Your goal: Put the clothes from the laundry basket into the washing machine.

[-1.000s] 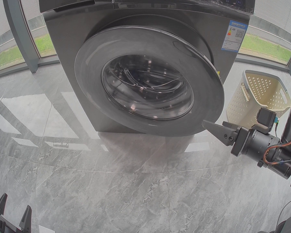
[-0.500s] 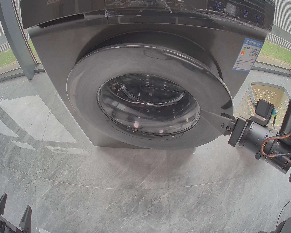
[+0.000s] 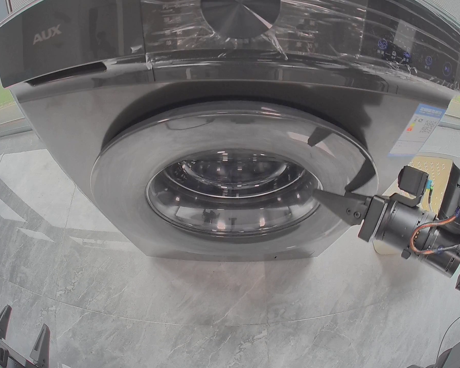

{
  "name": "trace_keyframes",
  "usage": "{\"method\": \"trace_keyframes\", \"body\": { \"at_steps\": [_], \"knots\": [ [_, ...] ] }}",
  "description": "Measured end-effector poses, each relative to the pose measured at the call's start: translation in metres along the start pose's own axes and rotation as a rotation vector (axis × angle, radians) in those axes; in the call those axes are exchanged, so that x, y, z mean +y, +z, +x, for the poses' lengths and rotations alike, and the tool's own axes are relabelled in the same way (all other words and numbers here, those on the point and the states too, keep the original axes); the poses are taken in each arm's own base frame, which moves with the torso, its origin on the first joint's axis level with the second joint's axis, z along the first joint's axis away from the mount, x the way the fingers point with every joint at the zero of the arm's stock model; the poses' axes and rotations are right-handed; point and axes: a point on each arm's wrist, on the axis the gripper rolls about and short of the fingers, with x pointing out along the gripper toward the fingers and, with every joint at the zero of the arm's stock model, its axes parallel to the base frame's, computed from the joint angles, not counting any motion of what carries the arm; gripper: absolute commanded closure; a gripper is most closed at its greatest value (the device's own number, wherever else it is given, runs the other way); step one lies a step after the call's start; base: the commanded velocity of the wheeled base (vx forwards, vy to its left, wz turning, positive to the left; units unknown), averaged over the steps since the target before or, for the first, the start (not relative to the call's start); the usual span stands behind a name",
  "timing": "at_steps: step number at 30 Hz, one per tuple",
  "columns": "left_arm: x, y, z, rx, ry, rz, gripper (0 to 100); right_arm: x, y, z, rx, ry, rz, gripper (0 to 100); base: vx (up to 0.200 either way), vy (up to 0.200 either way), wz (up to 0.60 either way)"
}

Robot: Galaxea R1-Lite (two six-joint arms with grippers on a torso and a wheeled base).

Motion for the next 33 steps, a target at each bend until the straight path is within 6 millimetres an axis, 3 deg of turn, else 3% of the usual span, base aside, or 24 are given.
{"method": "trace_keyframes", "body": {
  "at_steps": [9,16,19,22,26,33],
  "knots": [
    [0.000,0.000,0.000,0.000,0.000,0.000,0,-0.014,-0.007,-0.001,0.089,-0.094,-0.006,0,0.000,0.000,0.00],
    [0.000,0.000,0.000,0.000,-0.002,-0.001,0,-0.010,-0.010,-0.013,0.043,-0.058,-0.028,0,0.000,0.000,0.00],
    [0.000,0.000,0.000,0.001,-0.003,-0.003,0,-0.003,-0.013,-0.028,-0.017,0.003,-0.057,0,0.000,0.000,0.00],
    [0.000,0.000,0.000,0.001,-0.003,-0.003,0,-0.005,-0.029,-0.052,0.024,0.021,-0.104,0,0.000,0.000,0.00],
    [0.000,0.000,0.000,0.001,-0.003,-0.004,0,-0.012,-0.048,-0.087,0.086,0.050,-0.147,0,0.000,0.000,0.00],
    [0.000,0.000,0.000,0.001,-0.004,-0.004,0,-0.028,-0.061,-0.135,0.089,0.022,-0.176,0,0.000,0.000,0.00]
  ]
}}
